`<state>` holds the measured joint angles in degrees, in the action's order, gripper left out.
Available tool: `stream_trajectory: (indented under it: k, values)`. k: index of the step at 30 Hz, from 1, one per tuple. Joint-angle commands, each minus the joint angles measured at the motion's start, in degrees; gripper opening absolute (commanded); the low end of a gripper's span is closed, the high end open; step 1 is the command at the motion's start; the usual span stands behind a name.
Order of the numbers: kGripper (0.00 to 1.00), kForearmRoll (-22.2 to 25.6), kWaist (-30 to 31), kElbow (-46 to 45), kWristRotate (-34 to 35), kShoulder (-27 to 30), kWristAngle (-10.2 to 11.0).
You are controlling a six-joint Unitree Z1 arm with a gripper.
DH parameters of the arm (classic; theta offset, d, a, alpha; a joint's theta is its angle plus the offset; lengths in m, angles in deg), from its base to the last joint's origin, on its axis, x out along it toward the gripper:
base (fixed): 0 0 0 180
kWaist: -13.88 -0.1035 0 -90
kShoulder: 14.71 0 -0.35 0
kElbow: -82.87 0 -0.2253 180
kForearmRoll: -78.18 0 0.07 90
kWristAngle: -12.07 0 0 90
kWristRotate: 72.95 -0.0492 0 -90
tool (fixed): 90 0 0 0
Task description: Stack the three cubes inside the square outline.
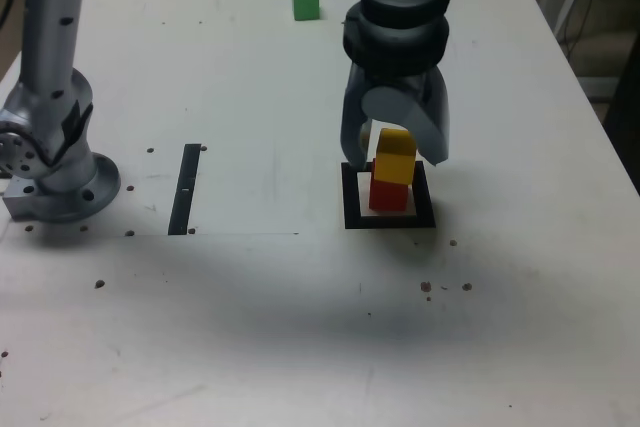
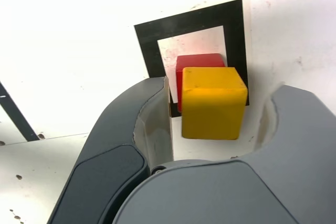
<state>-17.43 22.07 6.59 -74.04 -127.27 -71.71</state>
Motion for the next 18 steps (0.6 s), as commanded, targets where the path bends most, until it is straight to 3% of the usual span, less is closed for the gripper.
stream_trajectory:
  k: [1,9,18]
  values:
    - [0.99,0.4,0.1,-0.3,0.2,1.2,0.4]
    - [0.99,3.5,-1.9,-0.8,-1.4,6.5,2.9]
    - [0.99,5.8,-11.8,0.8,-12.4,10.6,5.5]
